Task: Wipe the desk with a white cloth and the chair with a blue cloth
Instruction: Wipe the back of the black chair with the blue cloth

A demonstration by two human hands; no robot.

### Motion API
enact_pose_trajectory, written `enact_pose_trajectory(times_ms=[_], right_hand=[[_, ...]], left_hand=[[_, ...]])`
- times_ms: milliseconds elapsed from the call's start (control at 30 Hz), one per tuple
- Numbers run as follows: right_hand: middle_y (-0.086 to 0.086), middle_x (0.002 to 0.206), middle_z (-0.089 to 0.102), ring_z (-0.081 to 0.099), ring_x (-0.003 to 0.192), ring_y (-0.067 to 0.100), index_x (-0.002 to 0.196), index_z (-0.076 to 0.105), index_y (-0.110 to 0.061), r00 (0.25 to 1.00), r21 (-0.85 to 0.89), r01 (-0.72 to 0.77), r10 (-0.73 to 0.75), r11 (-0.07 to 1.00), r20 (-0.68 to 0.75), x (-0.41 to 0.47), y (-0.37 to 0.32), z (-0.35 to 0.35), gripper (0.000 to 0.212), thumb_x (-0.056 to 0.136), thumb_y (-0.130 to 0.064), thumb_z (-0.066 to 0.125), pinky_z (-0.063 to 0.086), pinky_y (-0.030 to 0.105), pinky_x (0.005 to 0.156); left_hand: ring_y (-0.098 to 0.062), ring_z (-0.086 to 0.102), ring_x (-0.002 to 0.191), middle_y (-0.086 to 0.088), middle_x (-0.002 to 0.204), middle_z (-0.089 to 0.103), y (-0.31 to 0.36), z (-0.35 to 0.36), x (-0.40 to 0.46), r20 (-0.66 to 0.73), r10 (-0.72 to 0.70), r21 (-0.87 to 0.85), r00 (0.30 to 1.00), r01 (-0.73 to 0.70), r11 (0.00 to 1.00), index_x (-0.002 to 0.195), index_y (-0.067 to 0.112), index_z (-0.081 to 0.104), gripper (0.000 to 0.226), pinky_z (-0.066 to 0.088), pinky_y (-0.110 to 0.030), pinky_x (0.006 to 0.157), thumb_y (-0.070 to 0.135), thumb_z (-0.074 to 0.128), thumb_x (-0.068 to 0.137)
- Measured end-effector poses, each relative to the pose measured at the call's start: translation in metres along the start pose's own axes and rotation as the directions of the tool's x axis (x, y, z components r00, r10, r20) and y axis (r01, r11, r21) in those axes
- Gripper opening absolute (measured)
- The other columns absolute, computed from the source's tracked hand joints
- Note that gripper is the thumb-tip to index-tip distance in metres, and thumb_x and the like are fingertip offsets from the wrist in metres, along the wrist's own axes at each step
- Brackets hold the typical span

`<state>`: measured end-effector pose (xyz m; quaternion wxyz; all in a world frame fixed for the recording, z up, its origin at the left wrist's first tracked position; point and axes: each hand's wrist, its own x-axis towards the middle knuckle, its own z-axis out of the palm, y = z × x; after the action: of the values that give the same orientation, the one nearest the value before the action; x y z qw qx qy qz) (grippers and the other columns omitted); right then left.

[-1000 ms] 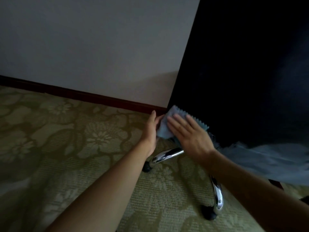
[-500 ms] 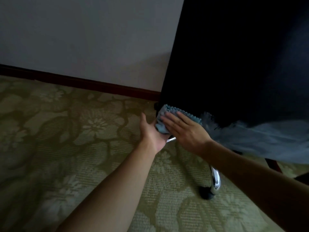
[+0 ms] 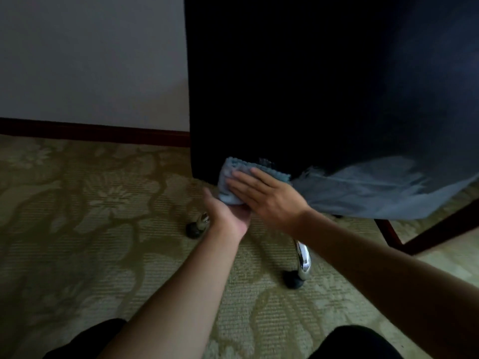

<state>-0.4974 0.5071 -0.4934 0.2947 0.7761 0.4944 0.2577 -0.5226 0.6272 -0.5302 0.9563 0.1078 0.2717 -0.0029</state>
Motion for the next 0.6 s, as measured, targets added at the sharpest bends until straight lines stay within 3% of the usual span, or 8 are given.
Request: enact_pose_trajectory(times_ms=[133,233,333,433,533,600], right_hand=[[0.006,0.152,0.036,0.030,0.141,0.022,0.144,0.041,-0.007,0.986,0.005,-0.074,0.074,0.997,-0.149,-0.062,0.051,0.002,0.047,0.100,-0.012,0.026,0.013,0.041,0.119],[0.009,0.157,0.027,0.022,0.146,0.026,0.149,0.031,-0.005,0.944,0.053,-0.203,0.210,0.978,-0.256,-0.036,0.071,-0.006,0.049,0.101,-0.014,0.036,0.010,0.046,0.122],[0.012,0.156,0.030,0.021,0.147,0.028,0.148,0.032,-0.003,0.885,0.142,-0.291,0.323,0.946,-0.336,-0.004,0.054,-0.005,0.048,0.102,-0.014,0.029,0.009,0.046,0.122],[0.011,0.153,0.035,0.027,0.144,0.027,0.145,0.039,-0.004,0.961,0.135,-0.117,0.146,0.984,-0.236,-0.034,0.019,0.024,0.048,0.097,-0.009,0.041,0.015,0.043,0.121],[0.008,0.153,0.033,0.028,0.143,0.024,0.144,0.042,-0.006,0.996,0.150,-0.008,0.022,0.989,-0.089,-0.070,0.003,0.033,0.050,0.094,-0.010,0.039,0.020,0.044,0.120],[0.005,0.153,0.031,0.026,0.142,0.021,0.144,0.041,-0.008,0.996,0.120,-0.013,0.023,0.993,-0.088,-0.072,0.014,0.030,0.054,0.091,-0.011,0.033,0.016,0.044,0.121]], left_hand=[[-0.031,0.059,0.119,-0.016,0.128,0.062,-0.014,0.011,0.005,-0.083,0.106,0.033,0.991,-0.103,0.994,0.134,0.014,0.055,0.072,0.043,-0.043,0.103,0.068,0.029,0.095],[-0.030,0.048,0.132,-0.013,0.141,0.052,-0.021,0.017,0.005,-0.046,0.108,0.034,0.993,-0.106,0.994,0.140,0.017,0.049,0.070,0.036,-0.045,0.106,0.067,0.027,0.095],[-0.028,0.048,0.131,-0.010,0.141,0.053,-0.034,0.026,0.004,-0.050,0.086,0.021,0.995,-0.085,0.996,0.139,0.020,0.052,0.070,0.036,-0.045,0.106,0.068,0.029,0.094],[-0.025,0.066,0.106,-0.012,0.120,0.069,-0.036,0.024,0.002,-0.042,0.066,0.001,0.997,-0.066,0.998,0.114,0.020,0.069,0.064,0.050,-0.035,0.087,0.066,0.029,0.095],[-0.030,0.063,0.113,-0.015,0.122,0.067,-0.038,0.018,0.001,-0.007,0.074,0.019,0.997,-0.073,0.997,0.122,0.017,0.064,0.066,0.046,-0.043,0.101,0.067,0.031,0.095],[-0.031,0.062,0.117,-0.014,0.128,0.065,-0.041,0.016,0.004,-0.001,0.069,0.000,0.998,-0.069,0.998,0.127,0.017,0.062,0.067,0.041,-0.045,0.107,0.067,0.032,0.094]])
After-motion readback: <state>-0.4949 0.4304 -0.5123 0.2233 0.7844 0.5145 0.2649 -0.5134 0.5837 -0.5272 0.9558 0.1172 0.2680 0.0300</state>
